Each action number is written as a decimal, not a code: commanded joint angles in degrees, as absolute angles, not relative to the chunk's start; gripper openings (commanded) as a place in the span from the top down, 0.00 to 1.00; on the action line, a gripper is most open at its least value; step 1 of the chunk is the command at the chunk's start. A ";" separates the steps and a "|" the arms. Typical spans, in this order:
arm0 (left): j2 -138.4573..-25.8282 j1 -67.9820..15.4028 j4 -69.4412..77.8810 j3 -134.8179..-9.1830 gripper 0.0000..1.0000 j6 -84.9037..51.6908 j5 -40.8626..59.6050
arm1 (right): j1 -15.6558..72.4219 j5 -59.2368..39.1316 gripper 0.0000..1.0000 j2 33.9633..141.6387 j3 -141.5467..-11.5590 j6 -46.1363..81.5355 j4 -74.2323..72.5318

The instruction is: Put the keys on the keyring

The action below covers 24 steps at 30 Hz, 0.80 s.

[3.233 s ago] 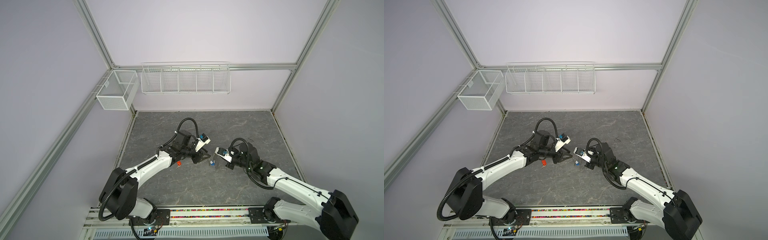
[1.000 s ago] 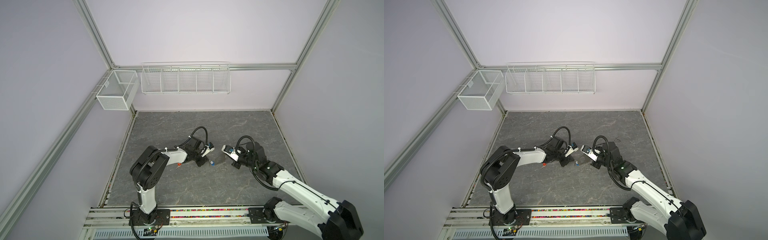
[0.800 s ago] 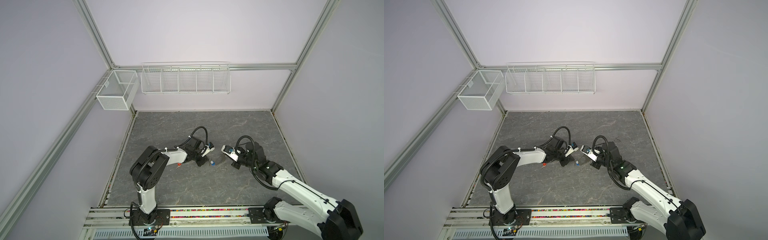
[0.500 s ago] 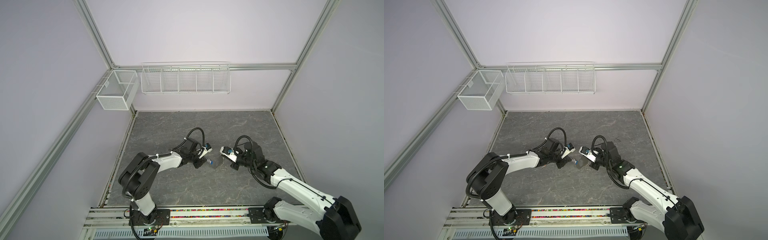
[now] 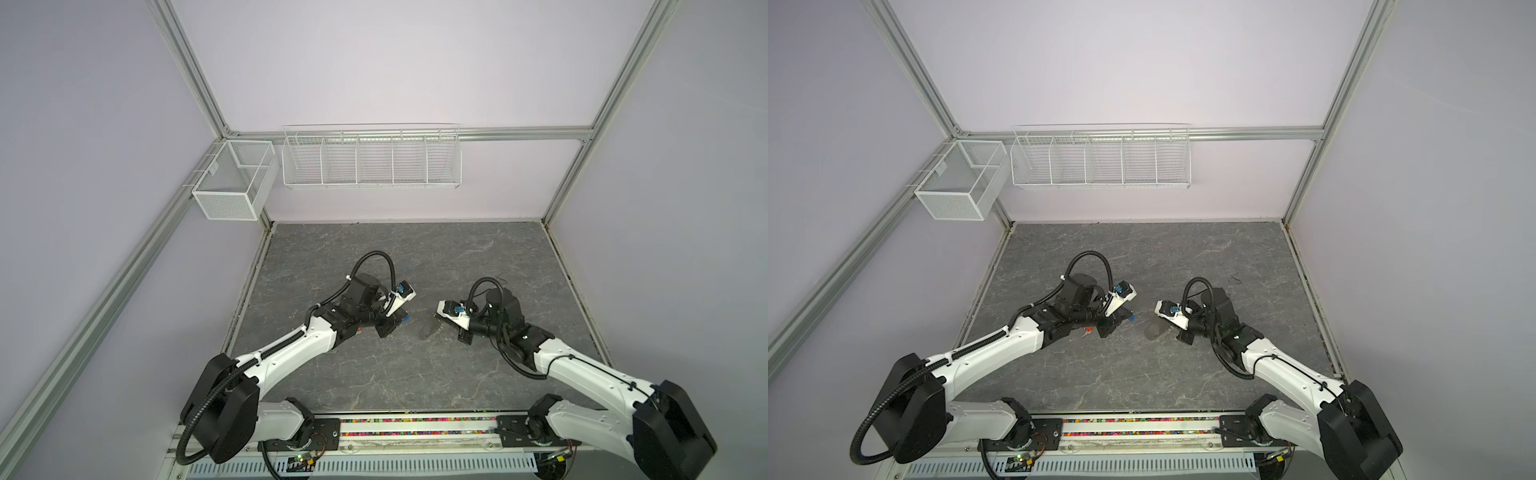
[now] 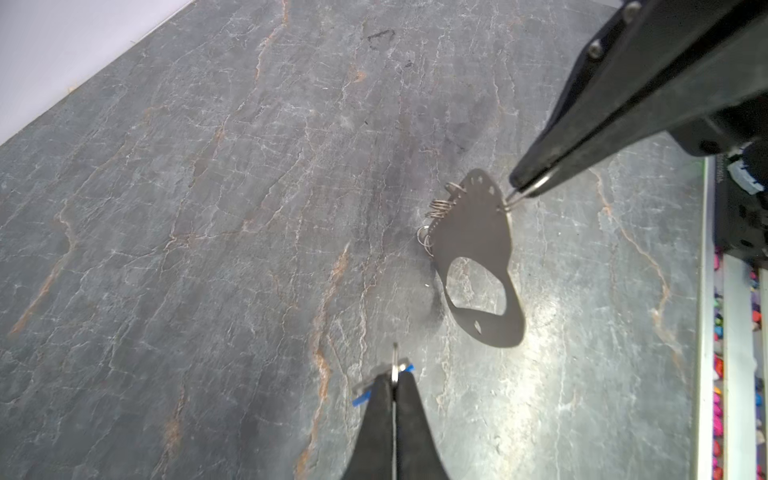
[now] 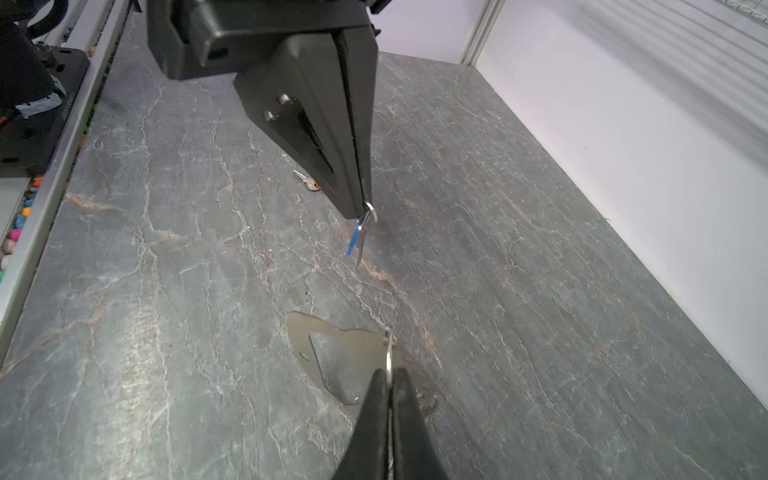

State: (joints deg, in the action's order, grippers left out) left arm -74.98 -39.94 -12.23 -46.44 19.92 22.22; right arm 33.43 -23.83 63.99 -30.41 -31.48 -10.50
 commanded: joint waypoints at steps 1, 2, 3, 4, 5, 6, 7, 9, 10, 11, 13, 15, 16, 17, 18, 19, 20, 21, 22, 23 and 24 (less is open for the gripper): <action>-73.28 -40.25 -16.09 -47.24 1.00 21.84 26.58 | 33.54 -25.22 0.93 63.08 -28.88 -31.12 -14.30; -72.99 -40.25 -16.55 -47.75 1.00 22.26 27.55 | 33.68 -25.16 0.93 62.62 -28.74 -31.27 -15.08; -72.75 -40.25 -17.00 -48.10 1.00 22.90 28.46 | 33.76 -25.14 0.93 62.29 -28.54 -31.29 -15.56; -72.76 -40.25 -17.35 -48.55 1.00 23.51 29.53 | 33.87 -25.05 0.93 61.99 -28.42 -31.29 -15.86; -72.69 -40.25 -17.60 -49.05 1.00 23.98 30.36 | 34.04 -25.05 0.93 61.73 -28.39 -31.38 -15.93; -72.72 -40.25 -17.74 -49.28 1.00 24.38 31.32 | 34.18 -25.05 0.93 61.62 -28.39 -31.45 -15.99; -72.63 -40.32 -17.47 -49.53 1.00 24.60 32.16 | 34.45 -24.92 0.93 61.53 -28.39 -31.48 -15.93; -72.72 -40.34 -16.62 -49.87 1.00 24.84 34.06 | 34.97 -24.76 0.93 61.49 -28.47 -31.55 -15.91; -72.81 -40.34 -16.11 -50.04 1.00 24.91 34.93 | 35.30 -24.53 0.93 61.52 -28.54 -31.72 -15.66; -72.94 -40.34 -15.53 -50.09 1.00 24.82 35.71 | 35.58 -24.37 0.93 61.45 -28.50 -31.89 -15.44; -73.61 -40.34 -14.10 -50.10 1.00 25.10 37.89 | 36.39 -23.34 0.93 61.43 -28.30 -32.21 -15.41; -74.37 -40.34 -13.65 -50.62 1.00 24.79 40.08 | 37.03 -22.44 0.93 61.44 -28.32 -32.50 -15.30; -74.74 -40.34 -13.64 -50.91 1.00 24.65 40.94 | 37.54 -21.73 0.93 61.35 -28.33 -32.73 -15.24; -75.02 -40.34 -13.62 -51.05 1.00 24.52 41.66 | 37.92 -21.39 0.93 61.28 -28.22 -33.02 -15.06; -75.25 -40.34 -13.57 -51.09 1.00 24.48 42.19 | 38.18 -21.07 0.93 61.26 -28.10 -33.21 -15.24; -75.39 -40.34 -13.58 -51.17 1.00 24.36 43.00 | 38.50 -20.55 0.93 61.17 -27.90 -33.39 -15.39; -75.57 -40.34 -13.61 -51.27 1.00 24.24 43.60 | 38.86 -20.27 0.93 61.09 -27.85 -33.55 -15.46; -75.84 -40.34 -13.53 -51.37 1.00 23.96 43.92 | 39.07 -20.14 0.93 61.00 -27.69 -33.78 -15.39; -76.13 -40.34 -13.56 -51.43 1.00 23.66 44.56 | 39.39 -19.73 0.93 60.91 -27.59 -34.00 -15.44; -76.42 -40.34 -13.75 -51.67 1.00 23.64 45.06 | 39.78 -19.30 0.93 60.91 -27.47 -34.18 -15.51; -76.88 -40.34 -13.75 -51.80 1.00 23.32 45.29 | 40.01 -19.14 0.93 60.81 -27.34 -34.36 -15.59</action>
State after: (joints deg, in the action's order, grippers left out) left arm -75.85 -40.16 -14.00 -49.76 23.16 41.82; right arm 39.13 -20.18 62.02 -28.29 -32.86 -14.02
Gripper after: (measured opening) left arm 0.047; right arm 0.074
